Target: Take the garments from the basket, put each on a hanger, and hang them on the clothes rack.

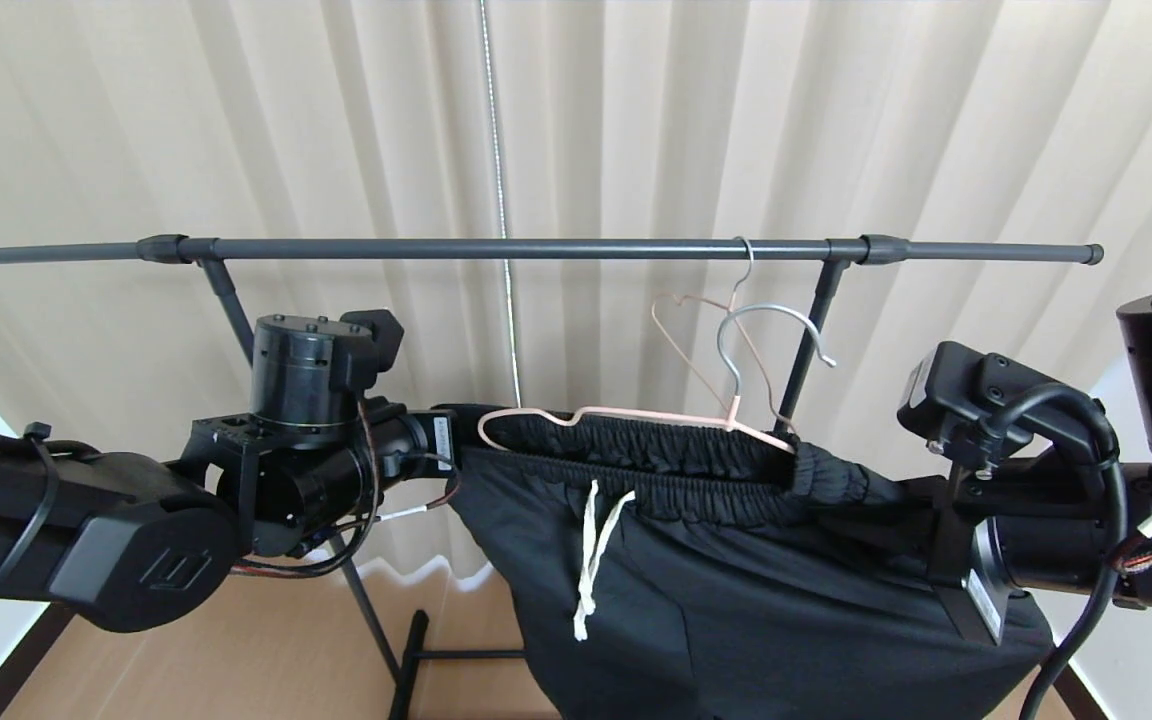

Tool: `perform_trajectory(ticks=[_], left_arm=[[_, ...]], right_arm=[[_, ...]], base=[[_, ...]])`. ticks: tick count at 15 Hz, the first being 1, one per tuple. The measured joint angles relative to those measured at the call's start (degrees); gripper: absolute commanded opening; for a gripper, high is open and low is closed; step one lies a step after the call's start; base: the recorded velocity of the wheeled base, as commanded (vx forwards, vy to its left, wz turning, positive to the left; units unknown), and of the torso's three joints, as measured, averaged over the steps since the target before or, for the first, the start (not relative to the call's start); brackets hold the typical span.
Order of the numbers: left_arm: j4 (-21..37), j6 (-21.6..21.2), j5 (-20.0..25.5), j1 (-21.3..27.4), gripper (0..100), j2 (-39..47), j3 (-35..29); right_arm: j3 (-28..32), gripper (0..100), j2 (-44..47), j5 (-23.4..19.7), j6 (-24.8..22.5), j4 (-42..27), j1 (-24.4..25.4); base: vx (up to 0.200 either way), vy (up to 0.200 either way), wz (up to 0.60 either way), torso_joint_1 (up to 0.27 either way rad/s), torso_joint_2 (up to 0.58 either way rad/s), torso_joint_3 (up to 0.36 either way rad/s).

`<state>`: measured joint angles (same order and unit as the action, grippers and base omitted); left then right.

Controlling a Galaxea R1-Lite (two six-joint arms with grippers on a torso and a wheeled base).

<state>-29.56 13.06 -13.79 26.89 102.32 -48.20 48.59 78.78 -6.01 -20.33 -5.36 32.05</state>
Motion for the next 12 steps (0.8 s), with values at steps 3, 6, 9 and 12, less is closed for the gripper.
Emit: perform_trajectory(ticks=[3,6,9,12], left_arm=[[0.0,-0.2,0.0,0.0,0,-0.7,0.0],[0.3,-1.0,0.0,0.5,0,-2.2,0.6],[3.4,-3.6,0.0,1.7,0,-4.4,0.4],[11.4,-8.0,-0.1,2.0,0,-5.5,-4.6]], right_arm=[[-0.1,0,0.6,0.1,-0.1,0.0,0.0],[-1.0,0,1.7,0.8,-1.5,0.0,0.0],[-1.1,0,3.1,1.8,-2.3,0.5,0.0],[-0.7,0,4.8,1.9,-2.3,0.9,-0.2]], base=[[0.0,0.0,0.0,0.0,0.0,0.0],[0.0,0.0,0.0,0.0,0.0,0.0],[0.0,0.0,0.0,0.0,0.0,0.0],[0.0,0.0,0.0,0.0,0.0,0.0]])
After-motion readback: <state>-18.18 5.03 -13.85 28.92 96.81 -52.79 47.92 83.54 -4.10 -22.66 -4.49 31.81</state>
